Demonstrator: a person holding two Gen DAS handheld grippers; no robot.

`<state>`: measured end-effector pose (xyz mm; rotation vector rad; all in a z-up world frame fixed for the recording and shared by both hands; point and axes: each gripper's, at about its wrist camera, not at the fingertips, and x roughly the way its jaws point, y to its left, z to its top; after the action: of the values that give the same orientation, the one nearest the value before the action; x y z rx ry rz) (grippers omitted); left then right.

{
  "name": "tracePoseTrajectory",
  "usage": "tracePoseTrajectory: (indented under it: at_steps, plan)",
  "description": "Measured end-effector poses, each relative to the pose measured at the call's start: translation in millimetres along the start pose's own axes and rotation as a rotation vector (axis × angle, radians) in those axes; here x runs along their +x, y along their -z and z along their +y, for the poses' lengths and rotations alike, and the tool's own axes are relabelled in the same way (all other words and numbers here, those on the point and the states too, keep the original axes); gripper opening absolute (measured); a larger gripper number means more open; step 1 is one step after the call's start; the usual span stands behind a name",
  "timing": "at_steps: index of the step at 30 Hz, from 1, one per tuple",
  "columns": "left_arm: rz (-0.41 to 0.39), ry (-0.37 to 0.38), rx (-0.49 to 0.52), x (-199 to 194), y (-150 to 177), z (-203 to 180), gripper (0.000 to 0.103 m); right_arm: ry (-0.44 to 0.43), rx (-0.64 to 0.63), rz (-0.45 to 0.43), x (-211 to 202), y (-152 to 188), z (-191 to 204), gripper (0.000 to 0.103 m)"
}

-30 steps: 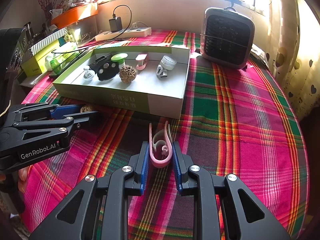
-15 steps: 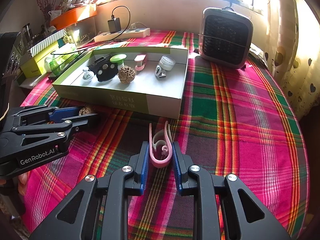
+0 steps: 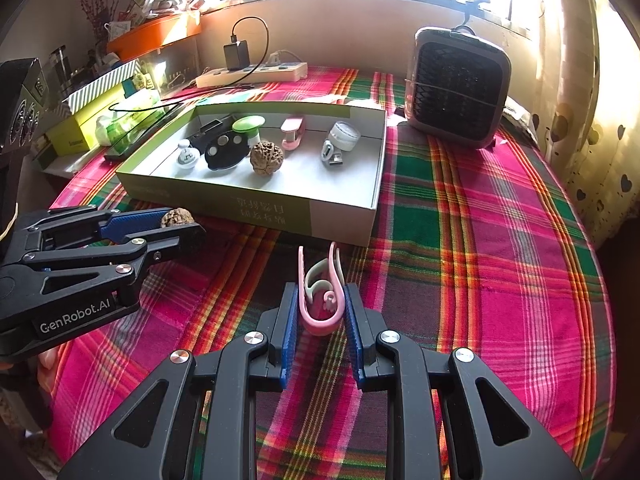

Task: Organize objects
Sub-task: 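Carry the walnut and pink hook into the box with both tools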

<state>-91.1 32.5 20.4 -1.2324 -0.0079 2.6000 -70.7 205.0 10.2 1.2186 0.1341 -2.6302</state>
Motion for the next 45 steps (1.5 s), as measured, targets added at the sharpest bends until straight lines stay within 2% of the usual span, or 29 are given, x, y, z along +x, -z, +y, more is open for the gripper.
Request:
tracePoseTrajectory:
  at_steps: [24,45]
  plan:
    - [-0.057,-0.003,0.017,-18,-18,6,0.029,-0.006,-0.006,-0.073,-14,-29,6,0.023]
    - [-0.034,0.005,-0.003,9,-44,22,0.029,-0.001,-0.021,-0.046,21,-69,5,0.023]
